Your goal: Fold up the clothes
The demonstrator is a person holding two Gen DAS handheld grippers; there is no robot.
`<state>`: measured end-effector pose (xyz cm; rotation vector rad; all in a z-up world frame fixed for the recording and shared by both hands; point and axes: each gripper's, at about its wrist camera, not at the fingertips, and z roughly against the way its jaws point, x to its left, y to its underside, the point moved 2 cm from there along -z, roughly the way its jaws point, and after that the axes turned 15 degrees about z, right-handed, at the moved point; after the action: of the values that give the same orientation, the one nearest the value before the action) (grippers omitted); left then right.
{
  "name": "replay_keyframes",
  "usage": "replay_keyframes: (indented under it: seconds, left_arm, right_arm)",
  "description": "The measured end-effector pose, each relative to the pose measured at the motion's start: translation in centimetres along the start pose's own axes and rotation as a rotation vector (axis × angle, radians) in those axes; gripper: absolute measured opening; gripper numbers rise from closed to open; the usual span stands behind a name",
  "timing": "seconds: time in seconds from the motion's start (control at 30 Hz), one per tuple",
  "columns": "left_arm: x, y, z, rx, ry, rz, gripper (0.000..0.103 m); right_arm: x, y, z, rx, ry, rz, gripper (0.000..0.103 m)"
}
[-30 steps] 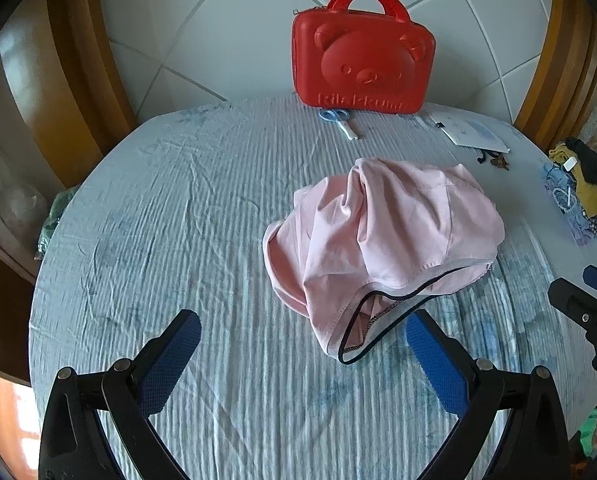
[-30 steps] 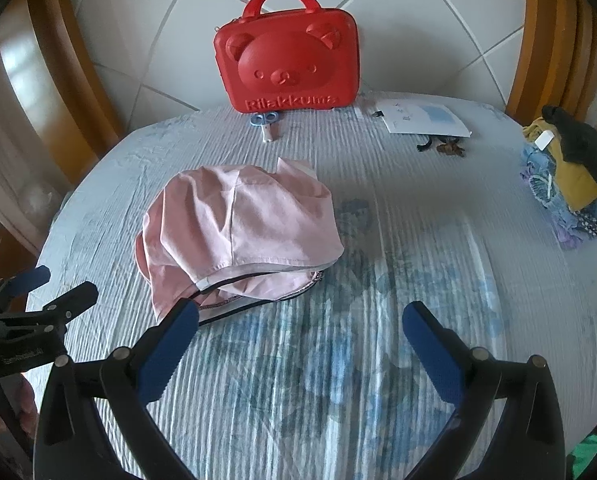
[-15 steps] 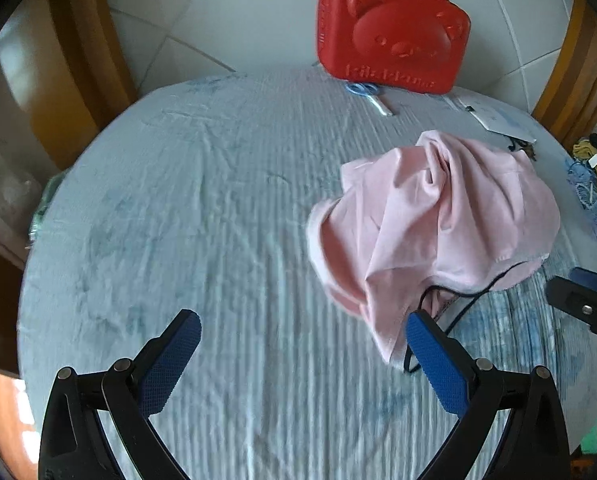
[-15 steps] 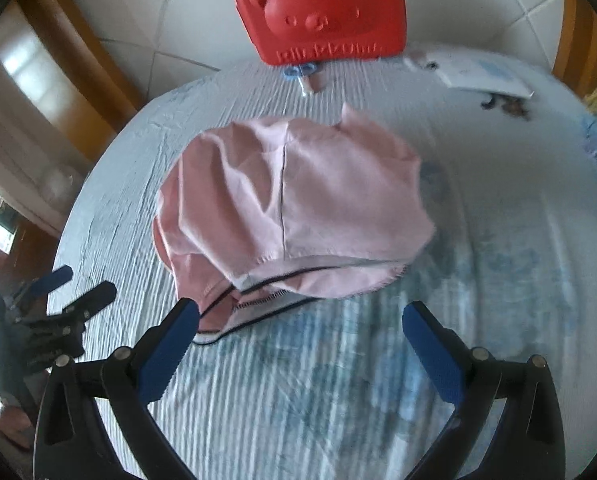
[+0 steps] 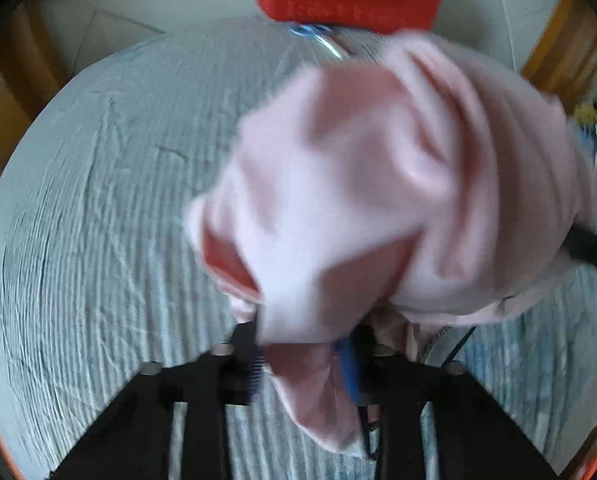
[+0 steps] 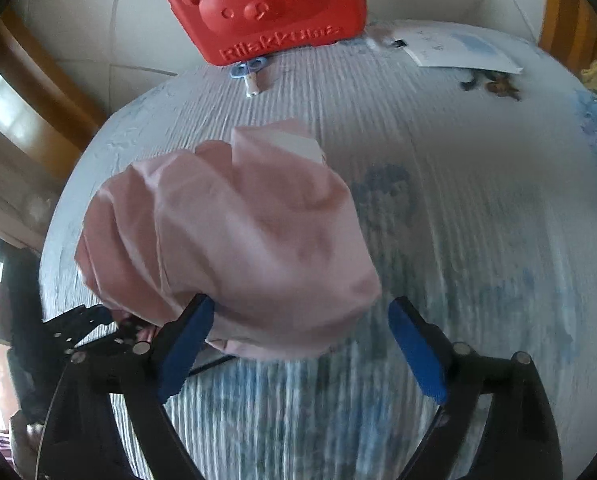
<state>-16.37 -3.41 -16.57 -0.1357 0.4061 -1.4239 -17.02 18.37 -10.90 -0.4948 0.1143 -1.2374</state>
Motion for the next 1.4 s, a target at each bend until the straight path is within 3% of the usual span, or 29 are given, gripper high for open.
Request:
replay_keyframes:
  seconds: [0.03, 0.07, 0.1, 0.27, 0.37, 0.43, 0.5, 0.57, 0.63, 0.7, 0.83, 0.93, 1.0, 1.07, 1.2, 1.33, 1.4]
  left_arm:
    - [0.6, -0.5, 0.5, -0.007, 0.005, 0.018, 0.018]
    - [1.1, -1.1, 1.3, -0.026, 0.000, 0.030, 0.016]
    - [1.6, -1.7, 2.2, -0.050, -0.009, 0.035, 0.014]
    - [3.1, -4.2, 8.6, -0.198, -0.013, 0.046, 0.011]
    - [4.6, -5.4, 13.7, -0.314, -0.037, 0.070, 0.011]
    - [6.3, -6.0, 16.4, -0.372, -0.072, 0.101, 0.011]
    - [7.8, -6.2, 18.0, -0.408, -0.141, 0.138, 0.011]
    - [10.2, -6.4, 18.0, -0.401, -0.212, 0.183, 0.011]
    - [11.7, -6.9, 17.0, -0.369, -0.303, 0.224, 0.012]
    - [13.9, -6.6, 16.3, -0.312, -0.324, 0.257, 0.013]
    - [15.4, -4.3, 15.1, -0.210, -0.192, 0.310, 0.017]
    - [12.9, -2.8, 15.1, -0.204, -0.127, 0.274, 0.040]
    - [11.4, -1.3, 15.3, -0.193, -0.060, 0.256, 0.065]
    - [10.4, 0.2, 15.0, -0.189, -0.027, 0.233, 0.068]
    - [10.1, 1.2, 11.9, -0.141, -0.096, 0.227, 0.068]
    - [12.0, 1.5, 8.2, -0.071, -0.140, 0.282, 0.068]
    - [12.5, 1.4, 6.8, -0.038, -0.106, 0.307, 0.068]
  right_arm:
    - [0.2, -0.2, -0.8, 0.020, -0.034, 0.012, 0.086]
    - [0.6, -0.5, -1.2, 0.025, -0.070, 0.027, 0.055]
    - [1.0, -0.7, -1.4, 0.037, -0.085, 0.041, 0.031]
    - [3.6, -2.7, 3.6, -0.082, -0.135, 0.140, 0.022]
    - [5.6, -3.3, 8.6, -0.195, -0.200, 0.168, 0.022]
    - [6.2, -3.4, 10.5, -0.233, -0.214, 0.176, 0.032]
    - [6.8, -2.8, 12.1, -0.255, -0.173, 0.189, 0.064]
    - [6.8, -1.8, 12.8, -0.270, -0.154, 0.184, 0.083]
    - [6.9, -1.0, 12.5, -0.255, -0.141, 0.171, 0.084]
    - [6.3, 0.1, 12.1, -0.230, -0.139, 0.149, 0.084]
    - [4.0, 1.6, 10.1, -0.164, -0.123, 0.121, 0.084]
    - [3.2, 2.2, 9.2, -0.135, -0.125, 0.113, 0.084]
    - [3.0, 2.6, 8.5, -0.121, -0.127, 0.109, 0.084]
    - [2.8, 2.5, 7.7, -0.109, -0.129, 0.108, 0.084]
    - [3.0, 1.6, 6.0, -0.084, -0.133, 0.123, 0.084]
    - [3.5, -0.1, 3.5, -0.047, -0.127, 0.142, 0.084]
    - [3.6, -0.9, 2.2, -0.029, -0.125, 0.141, 0.085]
